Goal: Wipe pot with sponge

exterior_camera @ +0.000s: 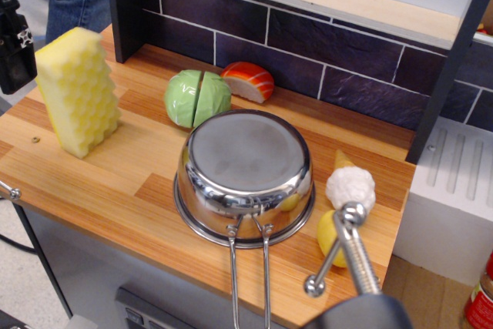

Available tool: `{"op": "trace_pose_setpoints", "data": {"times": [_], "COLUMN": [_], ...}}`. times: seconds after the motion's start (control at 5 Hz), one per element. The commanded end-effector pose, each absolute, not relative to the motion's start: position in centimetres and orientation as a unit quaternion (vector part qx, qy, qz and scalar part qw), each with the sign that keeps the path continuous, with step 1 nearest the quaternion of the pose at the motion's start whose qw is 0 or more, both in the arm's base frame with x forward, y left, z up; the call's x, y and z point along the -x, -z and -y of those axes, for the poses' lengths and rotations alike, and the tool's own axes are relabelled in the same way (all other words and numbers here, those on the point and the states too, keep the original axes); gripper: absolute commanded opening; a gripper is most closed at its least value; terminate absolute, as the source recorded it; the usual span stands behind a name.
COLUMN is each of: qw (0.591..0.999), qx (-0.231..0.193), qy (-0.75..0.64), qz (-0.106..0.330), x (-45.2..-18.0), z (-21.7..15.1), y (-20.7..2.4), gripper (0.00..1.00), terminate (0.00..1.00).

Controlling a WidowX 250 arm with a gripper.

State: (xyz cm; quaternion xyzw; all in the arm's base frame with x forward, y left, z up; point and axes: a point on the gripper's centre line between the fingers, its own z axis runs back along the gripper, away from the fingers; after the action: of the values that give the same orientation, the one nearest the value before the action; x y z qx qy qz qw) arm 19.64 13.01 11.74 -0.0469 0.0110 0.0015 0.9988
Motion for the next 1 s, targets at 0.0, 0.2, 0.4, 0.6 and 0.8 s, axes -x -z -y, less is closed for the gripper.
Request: {"op": "trace_pose_setpoints", "data": {"times": [0.0,0.2,0.4,0.6,0.8], "qw": [0.999,0.996,0.993,0.994,0.996], "qx": [0.047,0.077,0.096,0.079,0.049], "qy": [-0.002,-0.030,-0.050,-0.070,-0.074], "qz": [-0.011,0.031,0.056,0.037,0.021], "x": [-19.6,-22.1,-23.6,-25.1,-26.2], "z": [-13.0,-14.3,-15.3,-15.2,-14.4], "y": [-11.7,-13.5,-15.4,-15.5,-14.2], "gripper": [1.00,1.00,1.00,1.00,1.00], "terminate": [0.00,0.00,0.00,0.00,0.00]}}
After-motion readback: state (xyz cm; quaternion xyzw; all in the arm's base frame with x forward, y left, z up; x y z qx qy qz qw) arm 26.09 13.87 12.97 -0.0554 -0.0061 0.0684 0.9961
